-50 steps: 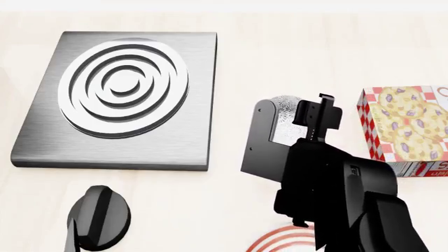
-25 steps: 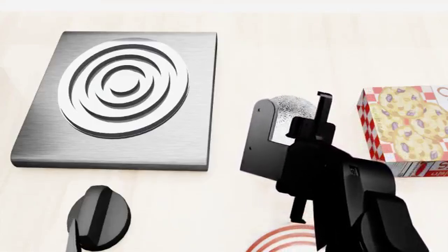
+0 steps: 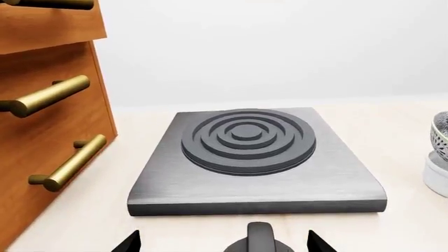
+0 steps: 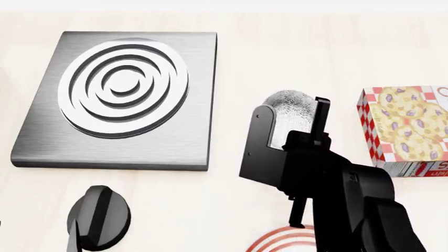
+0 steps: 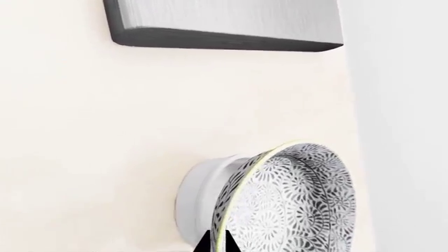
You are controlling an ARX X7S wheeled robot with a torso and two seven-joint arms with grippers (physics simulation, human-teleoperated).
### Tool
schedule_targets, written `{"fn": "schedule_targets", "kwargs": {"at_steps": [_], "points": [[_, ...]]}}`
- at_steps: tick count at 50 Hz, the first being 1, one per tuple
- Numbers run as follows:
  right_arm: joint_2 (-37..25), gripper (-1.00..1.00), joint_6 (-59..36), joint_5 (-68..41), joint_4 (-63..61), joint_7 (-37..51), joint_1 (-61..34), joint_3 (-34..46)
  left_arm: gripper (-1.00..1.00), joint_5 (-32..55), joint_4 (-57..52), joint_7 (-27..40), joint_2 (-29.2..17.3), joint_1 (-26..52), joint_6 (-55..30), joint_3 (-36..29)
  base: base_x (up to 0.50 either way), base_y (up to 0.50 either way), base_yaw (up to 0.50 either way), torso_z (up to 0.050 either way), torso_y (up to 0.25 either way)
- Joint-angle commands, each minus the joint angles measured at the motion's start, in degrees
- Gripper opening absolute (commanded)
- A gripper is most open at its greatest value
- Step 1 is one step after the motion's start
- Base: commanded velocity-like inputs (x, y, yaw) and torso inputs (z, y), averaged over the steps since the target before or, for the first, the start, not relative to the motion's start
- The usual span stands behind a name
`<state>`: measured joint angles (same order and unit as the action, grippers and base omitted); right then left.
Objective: Pick the akita bowl on the ramekin and place it on the plate.
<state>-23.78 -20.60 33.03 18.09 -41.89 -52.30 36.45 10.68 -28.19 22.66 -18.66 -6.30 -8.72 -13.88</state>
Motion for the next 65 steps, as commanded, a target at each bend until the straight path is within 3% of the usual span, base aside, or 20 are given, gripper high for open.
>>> {"fn": "schedule_targets", "kwargs": {"at_steps": [1,13,21,29,65], "points": [[-0.84,-1.0,-0.4,0.52,-3.14,-0.66,-0.23,-0.51,1.0,0.15,-0.05,0.21,-0.14,-0.02,-0.01,-0.07,0.0,0.0,0.0,0.0,0.0],[-3.05,-1.0,-3.39,2.07,-11.16,-5.29,-2.52,-0.83,1.0,0.66,-0.09,0.29,-0.26,0.23,-0.01,-0.06,0.0,0.0,0.0,0.0,0.0],[-7.69,-1.0,-11.94,4.73,-25.64,-17.88,0.49,0.6,1.0,0.91,-0.43,0.41,-0.42,0.18,-0.05,-0.09,0.0,0.0,0.0,0.0,0.0],[-11.79,-1.0,-14.83,6.72,-36.92,-21.84,6.52,1.63,1.0,0.98,-0.61,0.68,-0.59,0.2,-0.13,-0.03,0.0,0.0,0.0,0.0,0.0],[-24.99,-1.0,-26.62,12.05,-66.37,-25.18,30.16,-1.53,1.0,1.07,-0.51,1.35,-1.02,0.24,0.2,-0.62,0.0,0.0,0.0,0.0,0.0]]}}
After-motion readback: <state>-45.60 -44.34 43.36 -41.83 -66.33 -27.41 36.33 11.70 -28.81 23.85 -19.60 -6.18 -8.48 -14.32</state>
